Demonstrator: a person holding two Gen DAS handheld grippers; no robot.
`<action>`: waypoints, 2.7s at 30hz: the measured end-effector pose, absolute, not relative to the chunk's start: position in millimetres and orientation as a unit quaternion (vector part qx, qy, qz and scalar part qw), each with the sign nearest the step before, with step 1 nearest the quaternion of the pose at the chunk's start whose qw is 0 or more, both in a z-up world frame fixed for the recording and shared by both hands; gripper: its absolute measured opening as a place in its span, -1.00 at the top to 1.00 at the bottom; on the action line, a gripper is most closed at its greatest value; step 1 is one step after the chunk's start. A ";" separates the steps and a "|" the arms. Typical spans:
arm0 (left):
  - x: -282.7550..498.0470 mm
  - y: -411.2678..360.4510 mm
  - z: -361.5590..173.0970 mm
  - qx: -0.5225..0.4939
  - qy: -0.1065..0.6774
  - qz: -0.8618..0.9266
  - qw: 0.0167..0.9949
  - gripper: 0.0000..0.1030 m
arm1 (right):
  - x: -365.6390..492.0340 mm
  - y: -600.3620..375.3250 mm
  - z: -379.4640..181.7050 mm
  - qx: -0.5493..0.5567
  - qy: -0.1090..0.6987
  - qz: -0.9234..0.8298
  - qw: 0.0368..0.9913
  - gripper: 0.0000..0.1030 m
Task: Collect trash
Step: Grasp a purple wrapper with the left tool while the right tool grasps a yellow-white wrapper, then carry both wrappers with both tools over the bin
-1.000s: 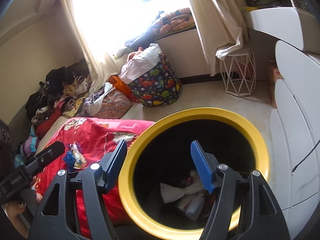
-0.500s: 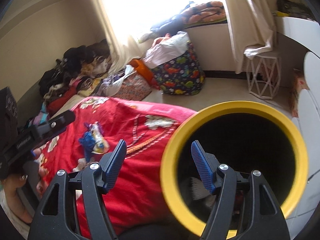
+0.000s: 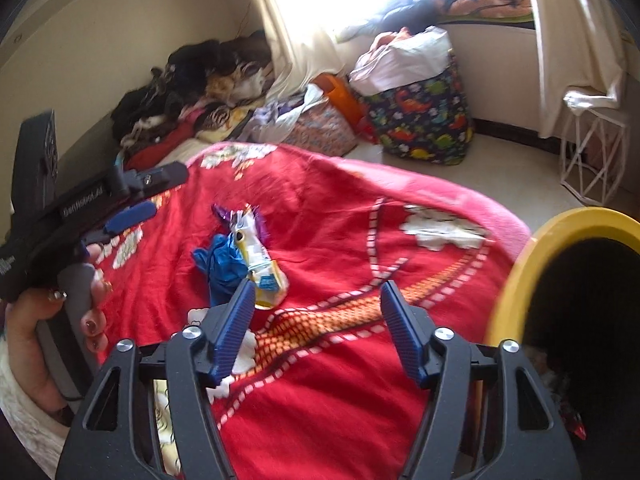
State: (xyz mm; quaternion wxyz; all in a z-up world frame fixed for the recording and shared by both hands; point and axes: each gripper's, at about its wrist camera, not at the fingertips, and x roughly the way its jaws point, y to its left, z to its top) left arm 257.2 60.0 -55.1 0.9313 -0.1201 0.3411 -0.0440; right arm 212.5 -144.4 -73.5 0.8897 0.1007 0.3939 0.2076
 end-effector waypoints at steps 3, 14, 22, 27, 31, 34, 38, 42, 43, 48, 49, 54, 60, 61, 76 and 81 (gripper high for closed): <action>268.2 68.3 -63.4 -0.132 0.358 -0.045 0.923 -0.37 | 230.0 -128.2 -84.2 0.103 0.416 0.223 0.876 -0.05; 300.7 63.2 -92.7 -0.159 0.408 -0.045 0.898 0.11 | 251.0 -97.3 -109.2 0.104 0.455 0.270 0.842 0.68; 303.8 57.1 -100.5 -0.160 0.425 -0.035 0.890 0.94 | 223.5 -105.5 -101.3 0.086 0.436 0.259 0.858 0.79; 291.2 45.3 -93.4 -0.159 0.412 -0.061 0.895 0.98 | 206.6 -122.2 -95.0 0.087 0.422 0.234 0.872 0.80; 280.4 34.3 -84.6 -0.159 0.401 -0.074 0.899 0.98 | 196.5 -145.2 -89.6 0.100 0.413 0.212 0.880 0.81; 273.0 22.6 -75.5 -0.158 0.393 -0.090 0.901 0.98 | 190.0 -162.6 -81.3 0.112 0.400 0.197 0.888 0.82; 264.1 5.1 -63.8 -0.152 0.383 -0.111 0.904 0.98 | 184.5 -186.3 -69.5 0.128 0.382 0.177 0.898 0.84; 255.4 -14.1 -53.4 -0.148 0.375 -0.134 0.905 0.98 | 175.6 -209.3 -55.5 0.145 0.361 0.158 0.908 0.85; 253.3 -19.3 -51.1 -0.147 0.374 -0.140 0.905 0.98 | 171.6 -215.0 -51.9 0.148 0.355 0.153 0.910 0.85; 243.7 -50.5 -41.2 -0.130 0.370 -0.172 0.903 0.98 | 160.2 -250.9 -37.8 0.169 0.329 0.123 0.921 0.85; 241.6 -55.9 -40.0 -0.127 0.370 -0.179 0.903 0.98 | 158.2 -258.9 -35.1 0.174 0.324 0.116 0.923 0.85; 231.4 -83.8 -34.8 -0.108 0.368 -0.212 0.899 0.98 | 149.3 -294.9 -29.6 0.187 0.308 0.081 0.929 0.85; 220.2 -113.8 -30.1 -0.092 0.366 -0.245 0.893 0.98 | 137.4 -336.1 -33.7 0.206 0.301 0.040 0.930 0.85; 218.6 -119.6 -29.4 -0.089 0.366 -0.250 0.892 0.98 | 135.7 -342.4 -34.6 0.208 0.300 0.033 0.930 0.85; 197.5 -176.8 -30.8 -0.051 0.373 -0.301 0.876 0.98 | 120.2 -390.5 -43.0 0.231 0.291 -0.023 0.928 0.85; 191.6 -193.0 -34.7 -0.036 0.378 -0.315 0.870 0.97 | 117.2 -397.6 -43.1 0.236 0.288 -0.036 0.927 0.85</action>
